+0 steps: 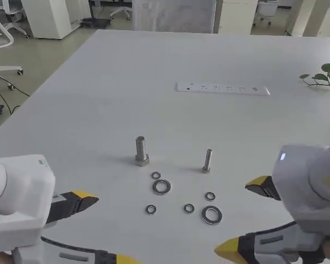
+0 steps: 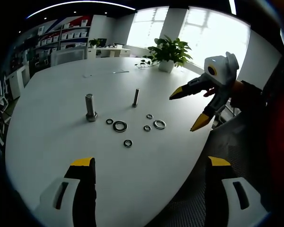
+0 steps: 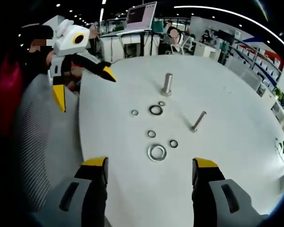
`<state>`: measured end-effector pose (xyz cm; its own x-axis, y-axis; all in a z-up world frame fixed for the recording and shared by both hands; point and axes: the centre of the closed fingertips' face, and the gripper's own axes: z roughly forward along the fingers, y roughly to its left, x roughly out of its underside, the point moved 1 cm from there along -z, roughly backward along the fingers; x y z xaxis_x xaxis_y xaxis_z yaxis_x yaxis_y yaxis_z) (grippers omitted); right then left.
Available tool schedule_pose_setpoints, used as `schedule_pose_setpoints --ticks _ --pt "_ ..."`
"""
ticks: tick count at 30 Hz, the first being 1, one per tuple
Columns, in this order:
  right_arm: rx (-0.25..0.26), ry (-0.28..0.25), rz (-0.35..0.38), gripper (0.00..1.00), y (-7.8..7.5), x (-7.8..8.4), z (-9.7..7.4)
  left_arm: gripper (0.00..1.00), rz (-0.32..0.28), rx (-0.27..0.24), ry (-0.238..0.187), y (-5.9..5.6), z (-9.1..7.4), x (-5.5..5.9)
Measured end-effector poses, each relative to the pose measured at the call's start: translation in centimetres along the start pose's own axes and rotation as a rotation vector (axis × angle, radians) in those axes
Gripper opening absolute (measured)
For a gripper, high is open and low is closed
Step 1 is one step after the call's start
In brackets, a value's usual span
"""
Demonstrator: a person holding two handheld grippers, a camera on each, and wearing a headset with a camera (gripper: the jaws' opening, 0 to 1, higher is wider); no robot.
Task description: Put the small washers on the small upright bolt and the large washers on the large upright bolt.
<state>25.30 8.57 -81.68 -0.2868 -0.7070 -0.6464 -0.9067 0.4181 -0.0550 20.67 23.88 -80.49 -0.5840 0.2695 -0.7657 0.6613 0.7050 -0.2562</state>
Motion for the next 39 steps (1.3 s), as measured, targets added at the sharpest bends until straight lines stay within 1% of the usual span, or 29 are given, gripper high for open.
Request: schedule_pose_setpoints --ticks 3,5,7,9,11,12,17,19,23,25,27,31,34,37,39 --pt "-0.008 0.022 -0.013 0.69 -0.2 -0.1 0.3 0.97 -0.001 0.003 0.001 0.0 0.0 0.0" --pt "-0.009 0.037 -0.033 0.63 -0.3 -0.2 0.4 0.97 -0.001 0.004 0.003 0.0 0.1 0.1" --pt "-0.020 0.047 -0.029 0.59 -0.4 -0.3 0.6 0.97 0.000 0.001 0.002 0.0 0.1 0.1" --pt "-0.022 0.052 -0.034 0.59 -0.5 -0.3 0.8 0.97 0.000 0.001 0.000 0.0 0.1 0.0" --pt "-0.035 0.076 -0.046 0.56 -0.6 -0.1 1.0 0.97 0.001 -0.001 0.000 0.0 0.1 0.0" --pt "-0.033 0.078 -0.048 0.55 -0.7 -0.2 1.1 0.97 0.000 0.000 0.000 0.0 0.1 0.0" --pt "-0.042 0.125 -0.074 0.54 -1.3 0.2 1.7 0.97 0.004 -0.001 -0.001 -0.1 0.2 0.0" --pt "-0.046 0.131 -0.072 0.53 -1.4 0.2 1.9 0.97 0.002 -0.001 -0.004 -0.2 0.2 -0.1" --pt "-0.072 0.156 -0.069 0.46 -1.4 0.4 2.5 0.96 0.004 -0.001 -0.004 -0.2 0.2 0.0" --pt "-0.079 0.176 -0.075 0.45 -1.3 0.6 2.9 0.96 0.003 -0.001 -0.003 -0.2 0.1 0.0" --pt "-0.087 0.182 -0.086 0.43 -1.3 0.5 3.1 0.96 0.002 -0.002 -0.003 -0.2 0.1 0.0" --pt "-0.119 0.207 -0.093 0.36 -1.1 0.5 3.4 0.96 0.004 0.001 -0.001 -0.3 0.2 0.1" --pt "-0.132 0.221 -0.105 0.34 -1.1 0.5 3.7 0.96 0.003 0.001 -0.002 -0.3 0.1 0.0" --pt "-0.151 0.253 -0.115 0.34 -1.1 0.9 4.1 0.96 0.002 0.002 -0.002 -0.2 0.1 0.0" --pt "-0.153 0.264 -0.128 0.33 -1.2 1.0 4.3 0.96 0.003 0.003 0.001 -0.2 0.1 0.0"
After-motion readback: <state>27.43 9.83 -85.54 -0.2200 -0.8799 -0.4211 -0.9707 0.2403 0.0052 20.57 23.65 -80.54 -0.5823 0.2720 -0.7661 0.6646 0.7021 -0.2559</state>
